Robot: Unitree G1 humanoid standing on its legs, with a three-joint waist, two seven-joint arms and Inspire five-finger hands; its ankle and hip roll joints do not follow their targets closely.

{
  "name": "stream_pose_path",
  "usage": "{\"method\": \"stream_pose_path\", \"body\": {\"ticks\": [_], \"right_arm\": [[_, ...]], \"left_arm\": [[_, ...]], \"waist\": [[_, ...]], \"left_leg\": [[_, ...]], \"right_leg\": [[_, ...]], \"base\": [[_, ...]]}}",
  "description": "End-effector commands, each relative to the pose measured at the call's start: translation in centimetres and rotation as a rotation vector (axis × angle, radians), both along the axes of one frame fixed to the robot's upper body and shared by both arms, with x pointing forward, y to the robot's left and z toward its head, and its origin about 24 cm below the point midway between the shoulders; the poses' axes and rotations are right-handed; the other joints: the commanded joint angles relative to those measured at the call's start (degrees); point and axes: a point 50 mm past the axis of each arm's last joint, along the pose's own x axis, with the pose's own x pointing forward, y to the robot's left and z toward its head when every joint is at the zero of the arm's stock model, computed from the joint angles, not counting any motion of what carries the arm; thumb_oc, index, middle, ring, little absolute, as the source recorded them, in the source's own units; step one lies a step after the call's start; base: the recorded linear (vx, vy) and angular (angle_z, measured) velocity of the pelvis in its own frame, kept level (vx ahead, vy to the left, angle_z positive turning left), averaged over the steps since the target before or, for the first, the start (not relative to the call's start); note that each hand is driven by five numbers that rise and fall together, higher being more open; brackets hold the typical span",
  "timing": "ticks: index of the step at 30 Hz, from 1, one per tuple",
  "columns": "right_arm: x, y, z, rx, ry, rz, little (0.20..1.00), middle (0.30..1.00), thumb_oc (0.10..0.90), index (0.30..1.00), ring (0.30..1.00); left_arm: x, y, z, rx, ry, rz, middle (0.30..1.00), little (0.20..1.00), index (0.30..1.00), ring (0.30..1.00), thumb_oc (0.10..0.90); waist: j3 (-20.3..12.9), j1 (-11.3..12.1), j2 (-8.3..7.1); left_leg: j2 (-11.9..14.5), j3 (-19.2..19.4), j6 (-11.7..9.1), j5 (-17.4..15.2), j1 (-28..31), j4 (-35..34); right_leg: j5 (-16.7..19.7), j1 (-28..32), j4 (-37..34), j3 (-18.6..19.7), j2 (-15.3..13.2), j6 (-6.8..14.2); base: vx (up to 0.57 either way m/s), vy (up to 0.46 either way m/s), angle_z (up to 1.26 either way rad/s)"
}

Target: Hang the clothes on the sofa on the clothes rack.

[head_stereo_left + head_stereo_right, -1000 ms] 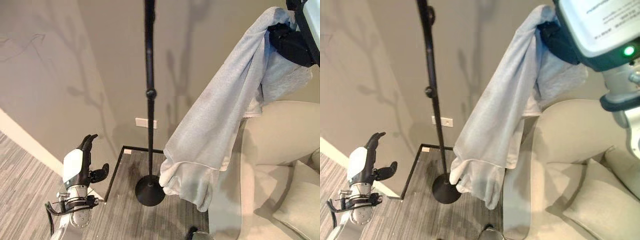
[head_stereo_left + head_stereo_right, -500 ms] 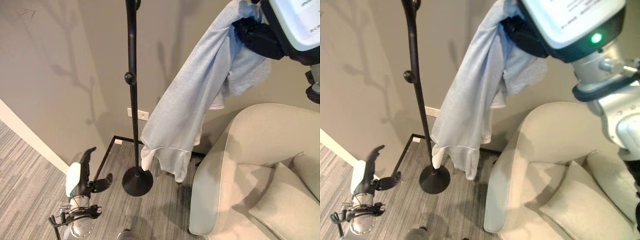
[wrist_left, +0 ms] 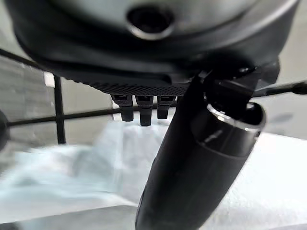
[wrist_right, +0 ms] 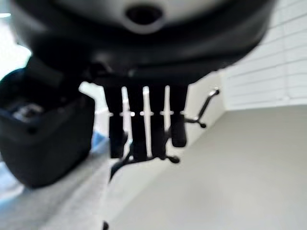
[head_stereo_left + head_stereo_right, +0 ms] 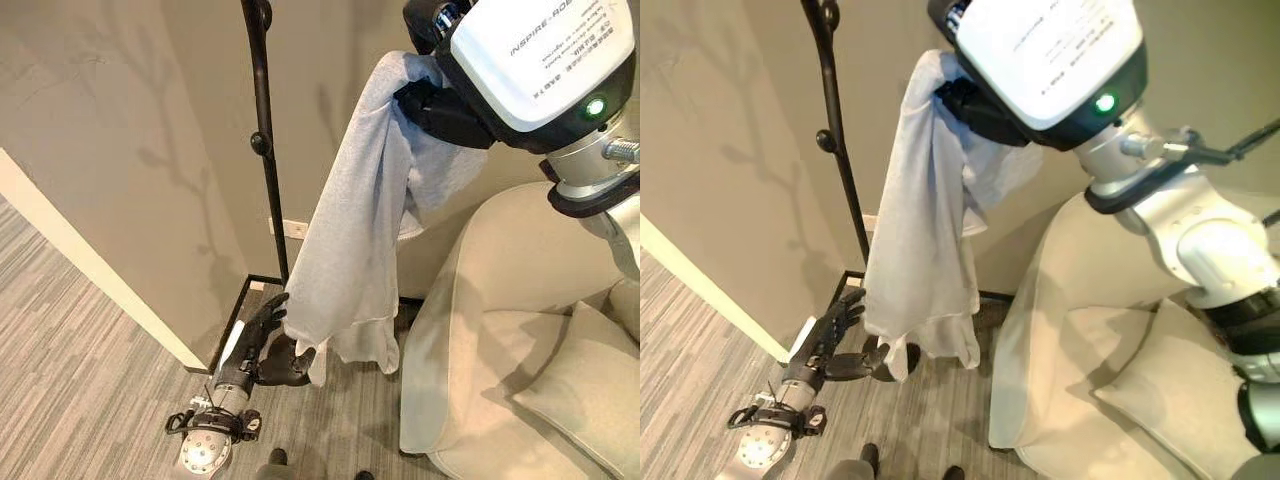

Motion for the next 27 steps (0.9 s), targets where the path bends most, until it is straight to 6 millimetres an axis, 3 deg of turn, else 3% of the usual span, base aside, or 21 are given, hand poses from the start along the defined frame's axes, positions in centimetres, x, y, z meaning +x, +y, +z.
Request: {"method": "stream_pose_path", "body": {"ticks": [1, 4, 8, 9, 10, 12, 18, 22, 24, 27], "right_arm": [[-2.0, 0.4, 6.5, 0.174, -0.237, 0.082, 0.3, 0.3, 0.4, 0.3, 0.3], [-1.8, 2.0, 6.6, 0.243, -0.222, 0.187, 0.3, 0.3, 0.4, 0.3, 0.3], [-1.8, 3.2, 6.5, 0.294, -0.2, 0.27, 0.3, 0.3, 0.4, 0.3, 0.3], [-1.8, 3.4, 6.6, 0.306, -0.197, 0.283, 0.3, 0.3, 0.4, 0.3, 0.3], [-1.7, 3.5, 6.6, 0.31, -0.192, 0.29, 0.3, 0.3, 0.4, 0.3, 0.3], [-1.7, 3.6, 6.7, 0.321, -0.187, 0.293, 0.3, 0.3, 0.4, 0.3, 0.3], [-1.6, 2.7, 6.4, 0.321, -0.182, 0.243, 0.3, 0.3, 0.4, 0.3, 0.3], [-2.1, 0.3, 6.4, 0.285, -0.215, 0.134, 0.3, 0.3, 0.4, 0.3, 0.3], [-2.8, -1.7, 6.5, 0.255, -0.244, 0.04, 0.3, 0.3, 0.4, 0.3, 0.3], [-3.3, -3.4, 6.4, 0.236, -0.246, -0.029, 0.3, 0.3, 0.4, 0.3, 0.3]], "left_arm": [[1.1, -2.8, 3.7, -0.141, -0.178, -0.155, 0.9, 0.9, 0.9, 0.9, 0.8], [1.4, -6.6, 3.5, -0.275, -0.111, -0.303, 0.9, 0.9, 0.9, 0.9, 0.8], [2.0, -9.1, 2.9, -0.232, -0.096, -0.372, 0.9, 0.9, 0.9, 0.9, 0.8], [2.1, -9.5, 2.6, -0.216, -0.088, -0.385, 0.542, 0.542, 0.542, 0.542, 0.562], [2.2, -9.8, 2.2, -0.207, -0.072, -0.386, 0.3, 0.3, 0.3, 0.3, 0.4], [2.5, -10.1, 1.8, -0.2, -0.049, -0.376, 0.3, 0.3, 0.3, 0.3, 0.4], [3.3, -8.0, 1.9, -0.186, -0.069, -0.236, 0.3, 0.3, 0.3, 0.3, 0.4], [3.8, -3.1, 2.3, -0.031, -0.158, 0.011, 0.3, 0.3, 0.3, 0.3, 0.4], [3.3, 1.1, 3.1, 0.067, -0.224, 0.213, 0.3, 0.3, 0.3, 0.3, 0.4], [2.7, 4.9, 5.0, 0.234, -0.334, 0.378, 0.3, 0.3, 0.3, 0.3, 0.4]], "waist": [[-5.1, 0.2, -1.47], [-5.8, -1.5, -1.34], [-6.3, -2.6, -1.35], [-6.5, -2.8, -1.36], [-6.6, -3.0, -1.42], [-6.8, -3.4, -1.27], [-7.2, -3.4, -1.23], [-7.6, -2.5, -1.4], [-7.8, -2.1, -1.25], [-8.0, -1.7, -1.09]], "left_leg": [[-1.6, 0.0, -0.9, 9.1, -8.6, -5.1], [-0.9, 0.5, -1.3, 9.7, -8.2, -4.6], [-0.4, 1.0, -1.5, 9.8, -7.8, -4.1], [-0.3, 1.1, -1.5, 9.8, -7.6, -4.1], [-0.2, 1.2, -1.5, 9.9, -7.6, -4.0], [-0.1, 1.4, -1.5, 10.1, -7.5, -4.2], [-0.2, 1.6, -1.5, 10.3, -7.5, -4.2], [-0.6, 1.5, -1.5, 10.5, -7.5, -4.6], [-1.2, 1.2, -1.4, 10.4, -7.6, -4.6], [-1.6, 0.8, -1.4, 10.1, -7.9, -4.4]], "right_leg": [[-10.3, 7.1, 0.2, 4.6, 0.3, 3.4], [-10.3, 7.5, 0.2, 5.3, 0.6, 3.0], [-10.4, 7.8, 0.2, 6.0, 0.9, 2.6], [-10.4, 7.9, 0.2, 6.2, 1.0, 2.6], [-10.4, 8.0, 0.2, 6.3, 0.9, 2.5], [-10.4, 8.0, 0.2, 6.6, 1.0, 2.4], [-10.4, 8.0, 0.2, 6.7, 1.1, 2.4], [-10.6, 8.0, 0.2, 6.1, 1.0, 2.8], [-10.7, 7.9, 0.2, 5.7, 0.7, 3.0], [-10.8, 7.8, 0.2, 5.3, 0.5, 3.3]], "base": [[-0.04, -0.077, -0.02], [-0.02, -0.059, -0.08], [0.01, -0.03, -0.09], [0.02, -0.022, -0.04], [0.03, -0.015, -0.22], [0.02, -0.003, -0.29], [0.01, 0.003, -0.05], [0.03, 0.01, 0.03], [0.05, 0.031, 0.06], [0.04, 0.018, 0.14]]}}
